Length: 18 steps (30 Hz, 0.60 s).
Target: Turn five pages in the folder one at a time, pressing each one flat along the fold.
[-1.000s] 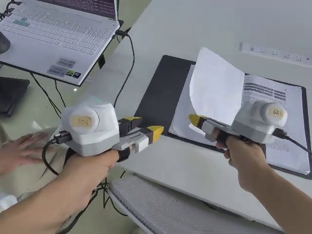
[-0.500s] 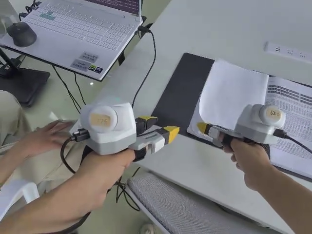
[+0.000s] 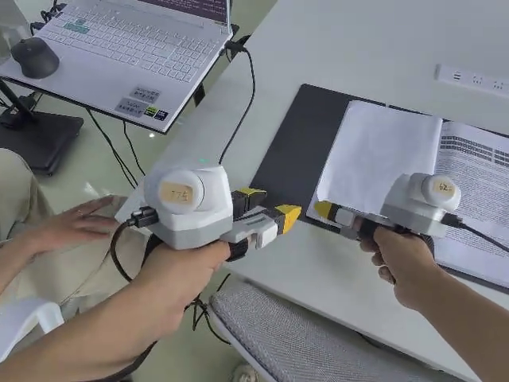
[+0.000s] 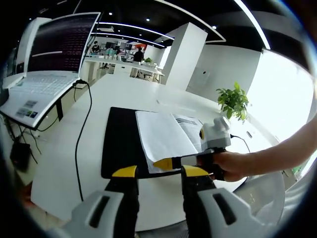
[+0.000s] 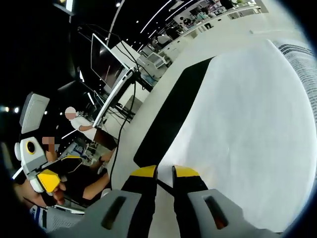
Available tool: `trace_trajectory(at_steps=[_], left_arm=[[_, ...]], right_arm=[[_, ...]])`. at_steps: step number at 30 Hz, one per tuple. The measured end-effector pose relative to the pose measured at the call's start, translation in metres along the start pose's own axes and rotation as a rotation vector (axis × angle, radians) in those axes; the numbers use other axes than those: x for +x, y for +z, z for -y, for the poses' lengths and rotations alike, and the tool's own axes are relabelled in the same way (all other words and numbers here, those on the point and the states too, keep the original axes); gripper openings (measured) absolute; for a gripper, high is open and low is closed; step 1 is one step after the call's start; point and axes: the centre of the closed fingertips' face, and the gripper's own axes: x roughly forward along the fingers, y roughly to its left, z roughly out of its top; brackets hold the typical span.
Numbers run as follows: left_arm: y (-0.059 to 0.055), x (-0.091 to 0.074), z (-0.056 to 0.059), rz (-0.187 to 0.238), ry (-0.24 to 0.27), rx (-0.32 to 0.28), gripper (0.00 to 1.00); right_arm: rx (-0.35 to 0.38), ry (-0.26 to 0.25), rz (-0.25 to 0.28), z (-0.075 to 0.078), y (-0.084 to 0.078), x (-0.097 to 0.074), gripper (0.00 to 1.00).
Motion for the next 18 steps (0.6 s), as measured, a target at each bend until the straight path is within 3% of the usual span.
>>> trace_trajectory(at_steps=[1,3,7,10,13,15,17,18], left_arm=[[0.0,0.002,0.0,-0.001,-0.003,0.003,0.32],[0.0,0.007,0.001,-0.003,-0.008,0.019,0.32],[-0.003,0.026,-0.001,-0.021,-0.015,0.049,0.29],[-0.009,0.046,-0.002,-0.038,-0.026,0.079,0.26],[-0.016,0.066,-0.001,-0.059,-0.036,0.103,0.25],[-0.021,0.08,0.002,-0.071,-0.047,0.121,0.23],[-0.023,0.092,0.007,-0.071,-0.066,0.178,0.21],[-0.024,0.097,0.008,-0.074,-0.067,0.185,0.2]], right_arm=[[0.026,0.026,-0.013,-0.01,-0.005,-0.003,0.09],[0.017,0.066,-0.021,-0.016,-0.006,-0.004,0.09],[-0.018,0.074,0.012,-0.026,0.0,-0.028,0.08],[-0.028,0.056,0.064,-0.018,0.016,-0.047,0.06],[-0.007,0.045,0.16,-0.008,0.042,-0.067,0.07],[-0.002,0.034,0.186,0.001,0.053,-0.08,0.07],[-0.015,0.023,0.237,0.01,0.067,-0.09,0.07],[-0.011,0.019,0.236,0.014,0.068,-0.093,0.07]])
